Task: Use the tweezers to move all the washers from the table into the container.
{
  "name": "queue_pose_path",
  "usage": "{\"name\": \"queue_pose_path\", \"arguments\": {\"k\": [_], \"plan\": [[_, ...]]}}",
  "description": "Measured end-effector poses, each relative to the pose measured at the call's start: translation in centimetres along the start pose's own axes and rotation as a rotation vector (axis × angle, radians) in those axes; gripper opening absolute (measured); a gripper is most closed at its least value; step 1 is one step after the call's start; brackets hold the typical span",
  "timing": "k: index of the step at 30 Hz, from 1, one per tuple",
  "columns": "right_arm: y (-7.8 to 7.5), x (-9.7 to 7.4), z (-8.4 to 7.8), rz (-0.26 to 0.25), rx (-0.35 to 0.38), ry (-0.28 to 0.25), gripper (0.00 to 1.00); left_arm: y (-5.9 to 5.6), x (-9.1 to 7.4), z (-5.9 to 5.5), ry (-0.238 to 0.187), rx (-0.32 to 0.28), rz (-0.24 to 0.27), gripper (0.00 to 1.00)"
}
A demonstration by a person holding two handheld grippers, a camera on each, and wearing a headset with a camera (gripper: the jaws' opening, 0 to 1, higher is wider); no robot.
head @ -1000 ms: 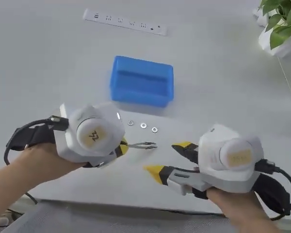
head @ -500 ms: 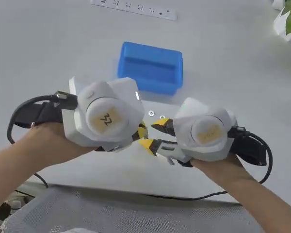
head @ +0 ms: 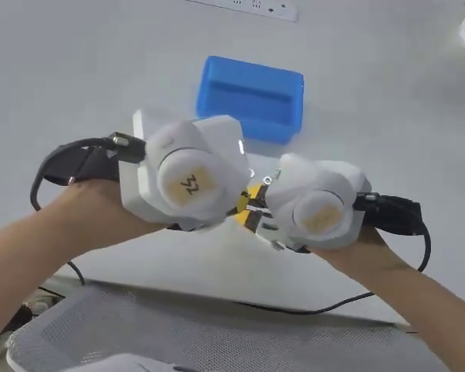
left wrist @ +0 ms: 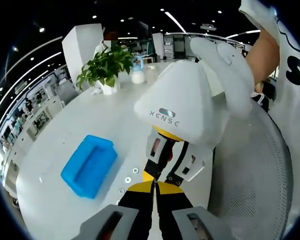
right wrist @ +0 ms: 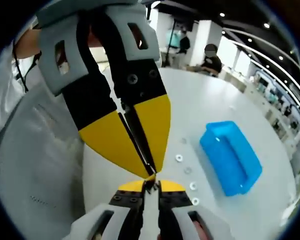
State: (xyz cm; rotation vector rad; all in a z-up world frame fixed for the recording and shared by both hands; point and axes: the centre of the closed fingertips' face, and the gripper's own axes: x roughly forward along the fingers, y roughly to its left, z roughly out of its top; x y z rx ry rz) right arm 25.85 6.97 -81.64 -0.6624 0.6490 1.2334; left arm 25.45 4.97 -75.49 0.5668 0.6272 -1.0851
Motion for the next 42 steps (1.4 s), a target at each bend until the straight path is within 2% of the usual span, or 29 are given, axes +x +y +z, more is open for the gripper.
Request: {"name": "queue_pose_path", "arguments": {"k": [3,6,8,10,11,14,15,17,20,21,23,26,31,33,35,40,42], "plan": [[-0.3,-0.1,-0.1,0.002,0.032,-0.013,0.05,0.2,0.2,0.2,-0.016,-0.014,0.015,0.00],[-0.4,-0.1,-0.1,0.005,0.050,-0.015,0.05,0.6,0.2,0.0,-0.041,-0.125,0.054,0.05],[-0.6,-0.2,0.0,0.003,0.056,-0.018,0.05,0.7,-0.2,0.1,-0.076,-0.177,0.068,0.08],[-0.9,-0.3,0.2,0.005,0.075,-0.028,0.05,0.9,-0.8,0.0,-0.113,-0.236,0.090,0.17],[-1.1,-0.4,0.4,0.010,0.089,-0.034,0.05,1.2,-1.3,-0.3,-0.119,-0.268,0.117,0.21],[-1.7,-0.7,1.2,0.008,0.127,-0.053,0.05,1.7,-2.6,-1.2,-0.137,-0.311,0.177,0.31],[-2.0,-0.8,1.5,0.008,0.135,-0.056,0.05,2.1,-3.0,-1.7,-0.143,-0.349,0.209,0.39],[-2.7,-0.8,2.1,-0.007,0.136,-0.056,0.05,2.2,-3.7,-2.7,-0.123,-0.395,0.228,0.43],[-3.6,-0.7,3.0,-0.022,0.145,-0.069,0.05,3.4,-5.2,-3.5,-0.165,-0.476,0.302,0.55],[-3.9,-0.6,3.6,-0.026,0.154,-0.078,0.05,3.5,-5.5,-3.7,-0.169,-0.487,0.314,0.61],[-4.3,-0.4,4.2,-0.031,0.156,-0.086,0.05,4.0,-6.3,-4.3,-0.169,-0.504,0.353,0.67],[-5.0,0.3,5.3,-0.037,0.172,-0.101,0.05,4.1,-6.8,-5.1,-0.155,-0.526,0.368,0.72],[-5.5,1.3,6.7,-0.045,0.179,-0.110,0.05,4.8,-8.1,-5.6,-0.180,-0.560,0.432,0.81],[-5.8,1.8,7.2,-0.057,0.176,-0.116,0.05,4.9,-8.4,-5.8,-0.189,-0.584,0.436,0.82],[-6.0,2.3,7.6,-0.056,0.175,-0.114,0.05,5.0,-8.6,-6.0,-0.189,-0.600,0.446,0.89],[-6.3,3.5,8.2,-0.043,0.183,-0.112,0.05,5.2,-9.0,-6.3,-0.196,-0.622,0.469,0.97],[-6.4,3.9,8.3,-0.044,0.176,-0.109,0.05,5.1,-9.0,-6.8,-0.182,-0.644,0.474,0.99]]}}
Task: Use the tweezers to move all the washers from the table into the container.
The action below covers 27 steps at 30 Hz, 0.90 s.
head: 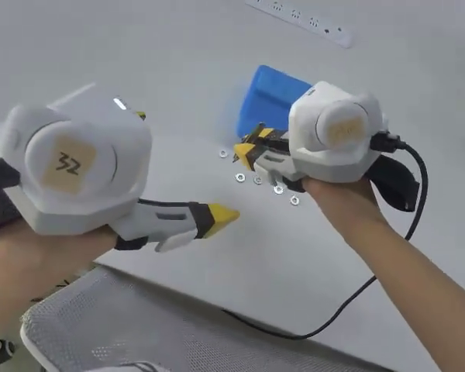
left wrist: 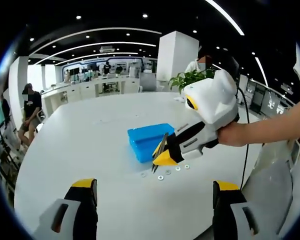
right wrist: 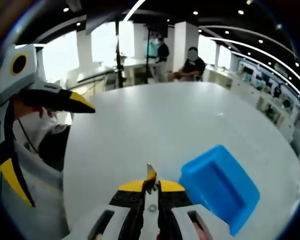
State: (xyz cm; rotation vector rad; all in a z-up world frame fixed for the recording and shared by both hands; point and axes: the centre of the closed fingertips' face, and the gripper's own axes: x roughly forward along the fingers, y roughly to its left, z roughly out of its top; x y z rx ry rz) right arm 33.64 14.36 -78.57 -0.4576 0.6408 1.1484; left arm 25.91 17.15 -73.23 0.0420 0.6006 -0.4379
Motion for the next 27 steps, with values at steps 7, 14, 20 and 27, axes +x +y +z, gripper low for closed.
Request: {"name": "queue_pose_path", "arguments": {"k": [7,14,20,27], "plan": [[-1.2,1.7,-0.2,0.009,0.012,0.006,0.05,0.1,-0.1,-0.8,0.021,-0.024,0.019,0.99],[-1.6,2.6,-0.7,0.041,0.037,0.020,0.05,0.3,-0.1,-0.5,0.019,-0.067,0.027,0.95],[-1.4,3.1,-0.7,0.048,0.053,0.029,0.05,0.4,0.0,-0.9,0.040,-0.080,0.031,0.95],[-1.2,3.5,-0.8,0.047,0.032,0.035,0.05,0.4,0.0,-1.2,0.062,-0.064,0.041,0.94]]}}
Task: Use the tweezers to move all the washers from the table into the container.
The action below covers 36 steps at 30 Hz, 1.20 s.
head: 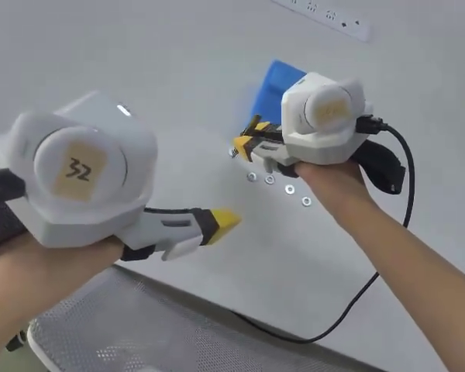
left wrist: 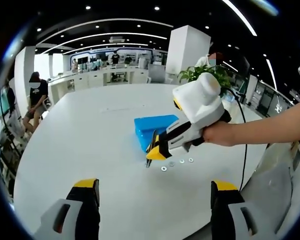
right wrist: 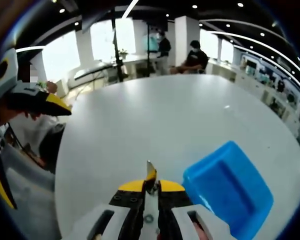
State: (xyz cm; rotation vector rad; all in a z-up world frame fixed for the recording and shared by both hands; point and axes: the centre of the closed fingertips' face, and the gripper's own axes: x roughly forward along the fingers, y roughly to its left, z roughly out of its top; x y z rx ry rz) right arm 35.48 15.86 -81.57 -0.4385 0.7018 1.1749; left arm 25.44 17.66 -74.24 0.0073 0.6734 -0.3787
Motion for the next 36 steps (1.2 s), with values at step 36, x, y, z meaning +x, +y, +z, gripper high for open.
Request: {"name": "queue_pose_path", "arguments": {"k": [36], "plan": [[-2.3,-5.8,5.5,-0.143,-0.016,-0.164,0.04,-0.6,-1.3,-1.0,0.029,0.065,0.013,0.99]]}}
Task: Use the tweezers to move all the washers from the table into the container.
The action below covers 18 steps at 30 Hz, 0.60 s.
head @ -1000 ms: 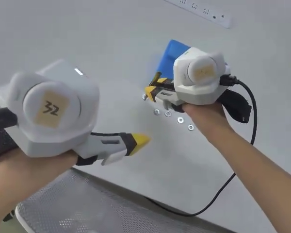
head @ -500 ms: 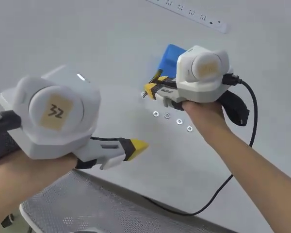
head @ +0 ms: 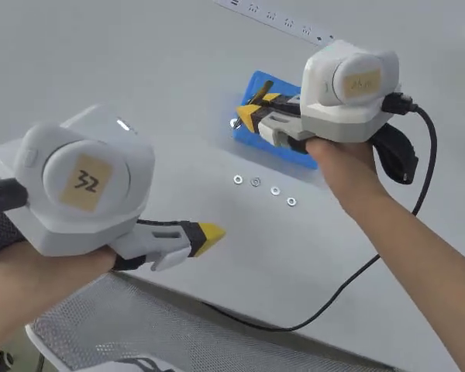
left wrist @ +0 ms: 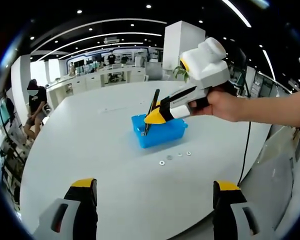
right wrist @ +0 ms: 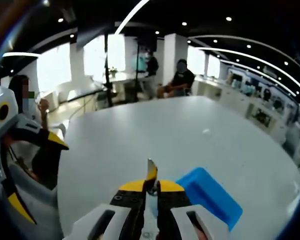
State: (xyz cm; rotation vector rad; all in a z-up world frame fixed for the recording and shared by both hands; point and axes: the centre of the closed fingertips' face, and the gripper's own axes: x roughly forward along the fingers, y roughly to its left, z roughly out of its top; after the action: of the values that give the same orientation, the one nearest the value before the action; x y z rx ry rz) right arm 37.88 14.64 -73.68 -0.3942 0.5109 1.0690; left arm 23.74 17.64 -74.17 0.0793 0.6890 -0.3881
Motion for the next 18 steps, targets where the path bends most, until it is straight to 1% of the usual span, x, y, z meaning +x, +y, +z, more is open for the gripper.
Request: {"name": "queue_pose_path", "arguments": {"k": [2,4,7,8,10,13,17,18], "plan": [[-0.7,-0.1,0.1,-0.018,-0.025,0.011,0.04,-0.1,0.0,0.0,0.000,-0.007,-0.007,0.99],[-1.0,-0.1,0.1,-0.028,-0.032,0.012,0.04,-0.1,0.0,0.1,-0.003,0.000,-0.003,0.99],[-1.7,0.1,0.1,-0.045,-0.018,0.008,0.04,-0.1,0.0,-0.1,0.010,0.005,-0.003,0.99],[-2.2,0.2,0.0,-0.049,-0.013,0.008,0.04,-0.1,0.0,-0.1,0.014,0.004,-0.002,0.99],[-2.7,0.5,-0.2,-0.063,-0.003,0.012,0.04,0.0,0.0,-0.2,0.015,0.006,0.004,0.99],[-3.4,1.2,-0.9,-0.078,0.012,0.027,0.04,0.1,0.0,-0.4,0.024,0.008,0.010,0.99],[-4.0,2.2,-1.9,-0.079,0.053,0.045,0.04,0.5,0.2,-1.2,0.052,0.005,0.017,0.99],[-4.7,3.1,-2.5,-0.078,0.057,0.053,0.04,0.6,0.3,-1.3,0.057,0.000,0.019,0.99]]}}
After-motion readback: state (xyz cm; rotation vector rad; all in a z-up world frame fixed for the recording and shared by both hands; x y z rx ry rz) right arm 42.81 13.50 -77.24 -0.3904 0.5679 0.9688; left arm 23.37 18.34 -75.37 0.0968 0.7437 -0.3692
